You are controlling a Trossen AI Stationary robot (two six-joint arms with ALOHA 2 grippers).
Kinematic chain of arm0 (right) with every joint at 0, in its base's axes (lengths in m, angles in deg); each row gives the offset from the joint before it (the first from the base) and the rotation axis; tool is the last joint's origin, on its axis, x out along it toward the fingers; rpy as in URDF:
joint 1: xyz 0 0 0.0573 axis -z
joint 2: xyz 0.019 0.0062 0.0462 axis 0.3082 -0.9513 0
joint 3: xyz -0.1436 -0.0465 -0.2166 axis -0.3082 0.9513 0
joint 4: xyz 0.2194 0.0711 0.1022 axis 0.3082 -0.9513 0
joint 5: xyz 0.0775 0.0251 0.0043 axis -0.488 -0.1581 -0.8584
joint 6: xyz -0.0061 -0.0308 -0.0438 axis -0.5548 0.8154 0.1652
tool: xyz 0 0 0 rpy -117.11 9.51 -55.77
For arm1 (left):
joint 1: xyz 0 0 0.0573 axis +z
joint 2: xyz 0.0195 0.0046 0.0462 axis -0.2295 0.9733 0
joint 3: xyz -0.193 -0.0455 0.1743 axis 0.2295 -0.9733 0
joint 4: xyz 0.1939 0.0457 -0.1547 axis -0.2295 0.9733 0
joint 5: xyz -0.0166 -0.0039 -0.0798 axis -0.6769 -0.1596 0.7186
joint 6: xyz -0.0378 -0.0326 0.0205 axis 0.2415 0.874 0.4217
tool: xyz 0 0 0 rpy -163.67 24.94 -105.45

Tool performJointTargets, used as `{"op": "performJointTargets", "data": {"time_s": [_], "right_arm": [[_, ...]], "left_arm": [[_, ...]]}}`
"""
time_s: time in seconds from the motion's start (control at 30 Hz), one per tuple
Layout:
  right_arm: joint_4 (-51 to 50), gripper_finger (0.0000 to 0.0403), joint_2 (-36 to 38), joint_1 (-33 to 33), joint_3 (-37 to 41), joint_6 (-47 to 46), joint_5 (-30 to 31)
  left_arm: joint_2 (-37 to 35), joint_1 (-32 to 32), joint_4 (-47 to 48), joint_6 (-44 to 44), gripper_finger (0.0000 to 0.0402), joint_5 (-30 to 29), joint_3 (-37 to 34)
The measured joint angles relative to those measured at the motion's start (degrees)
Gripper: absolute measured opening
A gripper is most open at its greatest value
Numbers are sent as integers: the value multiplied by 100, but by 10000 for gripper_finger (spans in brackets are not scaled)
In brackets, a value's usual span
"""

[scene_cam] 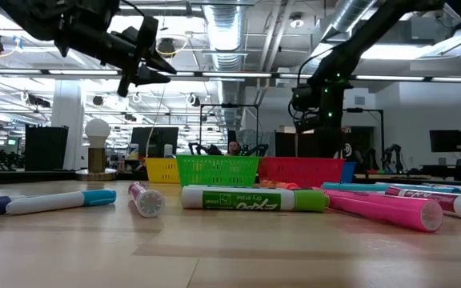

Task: Pick & Place Markers
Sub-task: Put the yellow highlighter pen into the blue bin, then put the small blue highlighter pen into the blue bin

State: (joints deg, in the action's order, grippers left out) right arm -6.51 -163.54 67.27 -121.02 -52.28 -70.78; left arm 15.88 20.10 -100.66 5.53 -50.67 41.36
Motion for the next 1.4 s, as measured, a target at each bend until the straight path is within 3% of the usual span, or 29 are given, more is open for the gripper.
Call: {"op": "performJointTargets", "data": {"time_s": [0.57,0.9,1.03,1.2,1.27,1.4], "right_arm": [[277,51,-268,17,2,871,133],[336,99,-268,-10,-9,879,127],[212,110,-268,-46,-301,522,220],[-633,106,-261,-164,-1124,59,232],[-1048,103,-237,-223,-1470,-57,1],[-1556,102,55,-332,-1850,-269,-1092]], "left_arm": [[2,205,2,43,117,150,0],[2,198,1,45,117,150,0],[4,94,0,45,117,148,0],[4,-147,1,46,117,152,0],[4,-246,0,48,117,150,0],[4,-491,4,48,117,150,0]]}}
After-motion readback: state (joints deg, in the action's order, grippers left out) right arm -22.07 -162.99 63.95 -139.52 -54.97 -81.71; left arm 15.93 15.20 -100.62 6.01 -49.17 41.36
